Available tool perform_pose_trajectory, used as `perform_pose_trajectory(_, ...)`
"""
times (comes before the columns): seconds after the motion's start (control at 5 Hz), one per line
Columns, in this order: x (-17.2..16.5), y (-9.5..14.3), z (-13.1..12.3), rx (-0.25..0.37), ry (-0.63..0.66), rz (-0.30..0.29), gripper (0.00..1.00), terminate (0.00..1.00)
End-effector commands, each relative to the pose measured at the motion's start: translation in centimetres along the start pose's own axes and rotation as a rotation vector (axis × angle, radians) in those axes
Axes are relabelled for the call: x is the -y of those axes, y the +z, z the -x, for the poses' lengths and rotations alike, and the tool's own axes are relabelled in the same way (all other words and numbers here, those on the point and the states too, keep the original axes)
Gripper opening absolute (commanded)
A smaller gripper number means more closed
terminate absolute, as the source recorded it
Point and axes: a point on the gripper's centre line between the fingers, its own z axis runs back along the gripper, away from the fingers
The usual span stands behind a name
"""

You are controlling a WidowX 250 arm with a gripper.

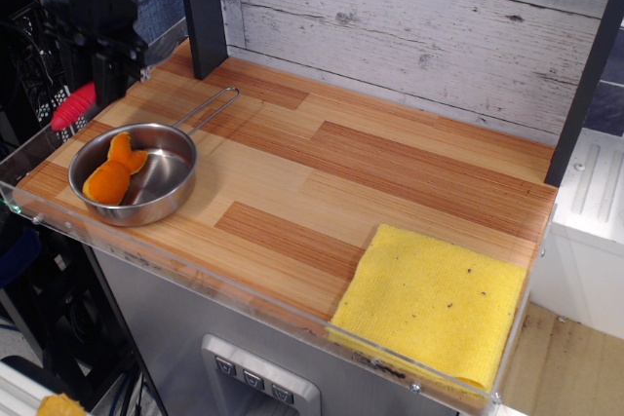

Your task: Move the spatula from edge to corner of the table.

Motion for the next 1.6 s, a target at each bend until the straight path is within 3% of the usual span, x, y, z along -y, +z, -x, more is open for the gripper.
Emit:
perform_pose_trajectory(0.0, -1.4, -0.7, -0.2, -0.029, 0.012, -0.01, 0.0, 0.0)
perform_pose_trajectory(0.2, -1.5, -0.6, -0.1, -0.033, 0.001, -0.002, 1.0, 0.0)
perform_pose_trajectory(0.6, -0.5, 1.9, 0.7, 0.027, 0.013, -0.03, 1.0, 0.0)
perform_pose_trajectory(0.8, 1.4, 6.3, 1.8, 0.152, 0.051, -0.014, 1.0, 0.0)
perform_pose_trajectory(1.0, 3.8, 10.3, 3.5, 0.267, 0.078, 0.035, 1.0, 0.0)
perform_pose_trajectory(1.2, 5.8, 11.5, 3.9, 0.319, 0.043, 0.094, 1.0, 0.0)
perform_pose_trajectory(1.4, 7.2, 11.1, 3.1, 0.294, 0.023, 0.142, 1.0, 0.0)
